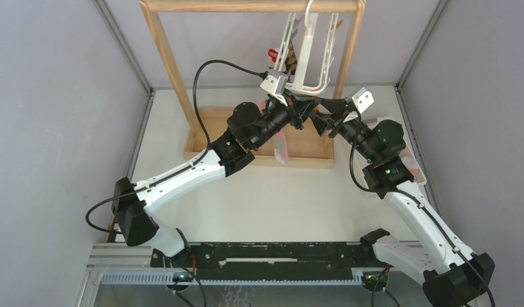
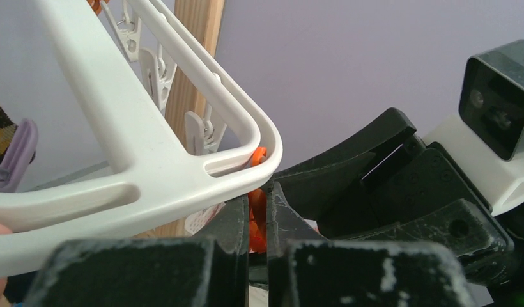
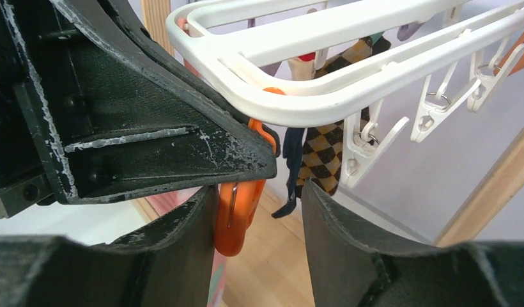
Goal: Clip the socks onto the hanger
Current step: Open the clamp at the hanger.
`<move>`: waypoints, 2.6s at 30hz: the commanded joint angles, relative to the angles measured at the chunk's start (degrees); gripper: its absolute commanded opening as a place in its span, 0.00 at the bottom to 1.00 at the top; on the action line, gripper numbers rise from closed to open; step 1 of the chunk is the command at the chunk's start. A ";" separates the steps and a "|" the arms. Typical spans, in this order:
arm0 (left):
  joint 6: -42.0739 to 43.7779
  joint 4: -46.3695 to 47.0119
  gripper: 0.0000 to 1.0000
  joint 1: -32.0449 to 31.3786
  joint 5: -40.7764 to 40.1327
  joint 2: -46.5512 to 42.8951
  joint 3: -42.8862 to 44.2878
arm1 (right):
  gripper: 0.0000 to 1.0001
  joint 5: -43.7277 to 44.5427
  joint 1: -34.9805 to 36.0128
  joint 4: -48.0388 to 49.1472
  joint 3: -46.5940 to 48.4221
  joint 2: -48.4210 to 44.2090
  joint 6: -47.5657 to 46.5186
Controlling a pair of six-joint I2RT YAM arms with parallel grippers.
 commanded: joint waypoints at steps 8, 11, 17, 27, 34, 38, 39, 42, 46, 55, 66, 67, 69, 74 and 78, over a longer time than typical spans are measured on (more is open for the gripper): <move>-3.43 -1.51 0.00 -1.86 1.89 1.03 2.92 | 0.43 4.61 0.66 1.28 2.20 0.58 -1.03; -3.33 -1.79 0.00 -2.09 1.97 1.20 3.52 | 0.36 5.03 0.66 1.34 1.87 0.58 -1.21; -2.57 -2.06 0.00 -2.62 2.32 1.10 4.31 | 0.00 5.80 0.66 1.48 1.43 0.19 -1.53; 5.36 -0.60 0.11 -3.03 4.63 -2.19 -1.15 | 0.00 -0.98 -2.01 -0.49 2.32 -1.21 0.67; 9.91 1.51 0.33 -2.76 1.27 -4.34 -5.17 | 0.00 -3.32 -3.60 -0.99 2.47 -1.31 1.83; 11.55 5.60 0.51 -2.53 2.18 -5.74 -8.28 | 0.00 -3.16 -3.91 -1.11 2.46 -1.40 1.94; 11.72 6.37 0.55 -2.32 2.42 -5.98 -8.92 | 0.00 -3.15 -3.89 -1.12 2.48 -1.39 1.87; 11.70 8.43 0.61 -1.64 2.50 -6.18 -10.46 | 0.00 -3.15 -3.91 -1.27 2.49 -1.27 1.71; 11.26 10.79 0.64 -1.25 4.85 -5.93 -11.10 | 0.00 -3.86 -3.91 -1.19 2.44 -1.07 1.77; 5.90 18.17 0.65 0.72 3.75 -6.01 -11.32 | 0.00 -4.28 -4.00 -1.54 2.46 -1.15 1.54; -7.34 17.24 0.77 4.48 13.41 -1.09 -4.21 | 0.00 -4.76 -3.98 -1.28 2.47 -2.13 2.18; -7.73 17.24 0.77 4.53 14.31 -0.67 -3.56 | 0.00 -4.86 -3.96 -1.28 2.51 -2.22 2.25; -8.08 17.12 0.77 4.52 15.65 0.13 -2.53 | 0.00 -4.97 -3.87 -1.28 2.52 -2.42 2.27; -7.27 16.58 0.77 4.49 15.98 1.43 -0.74 | 0.00 -5.25 -3.70 -1.33 2.47 -2.40 2.21; -6.90 16.31 0.76 4.53 15.75 2.34 0.44 | 0.00 -5.51 -3.65 -1.19 2.41 -1.85 2.28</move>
